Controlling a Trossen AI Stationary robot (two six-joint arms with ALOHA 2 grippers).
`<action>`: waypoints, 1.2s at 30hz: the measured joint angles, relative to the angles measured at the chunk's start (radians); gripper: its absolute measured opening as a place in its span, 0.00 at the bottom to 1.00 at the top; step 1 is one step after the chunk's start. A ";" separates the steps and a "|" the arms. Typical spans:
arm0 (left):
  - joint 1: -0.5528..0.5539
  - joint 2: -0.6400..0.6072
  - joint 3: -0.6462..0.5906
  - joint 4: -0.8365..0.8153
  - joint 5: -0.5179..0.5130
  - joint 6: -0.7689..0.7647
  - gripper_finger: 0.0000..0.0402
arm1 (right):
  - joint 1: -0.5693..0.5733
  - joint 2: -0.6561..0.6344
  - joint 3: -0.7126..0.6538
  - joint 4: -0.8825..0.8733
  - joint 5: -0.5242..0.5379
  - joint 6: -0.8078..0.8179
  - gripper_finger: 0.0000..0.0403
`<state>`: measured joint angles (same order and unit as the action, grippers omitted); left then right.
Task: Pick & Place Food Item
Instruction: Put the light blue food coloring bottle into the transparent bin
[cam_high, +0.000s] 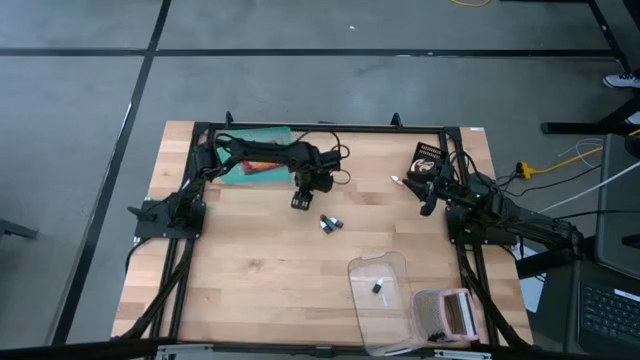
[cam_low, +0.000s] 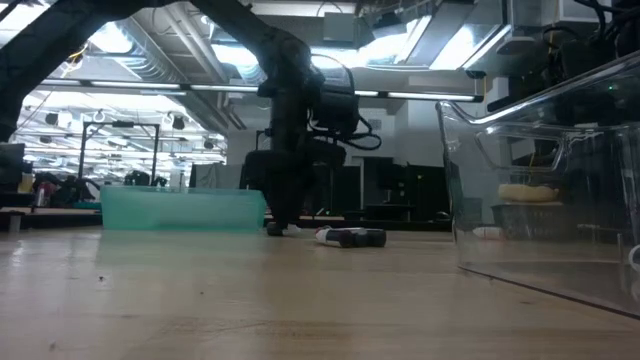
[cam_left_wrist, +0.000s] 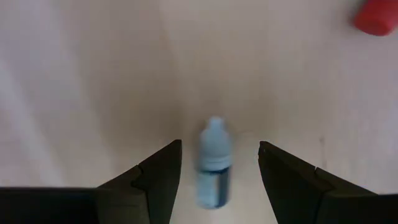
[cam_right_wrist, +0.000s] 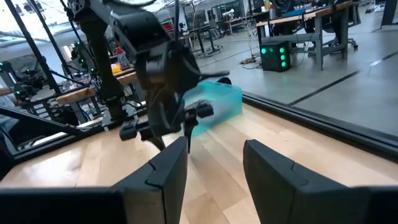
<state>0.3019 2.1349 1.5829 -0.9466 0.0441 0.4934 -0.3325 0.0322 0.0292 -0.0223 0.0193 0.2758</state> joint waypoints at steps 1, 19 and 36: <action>-0.004 0.000 -0.009 0.002 0.007 -0.002 0.52 | 0.000 0.000 0.000 0.000 0.000 0.006 0.39; 0.038 -0.025 -0.105 0.153 0.110 -0.348 0.10 | 0.000 0.000 0.000 0.008 0.058 0.023 0.39; 0.145 -0.176 0.023 0.837 0.778 -0.747 0.10 | 0.000 0.000 0.001 0.014 0.079 0.001 0.39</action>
<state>0.4472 1.9593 1.6056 -0.1099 0.8222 -0.2537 -0.3328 0.0324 0.0299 -0.0082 0.0982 0.2771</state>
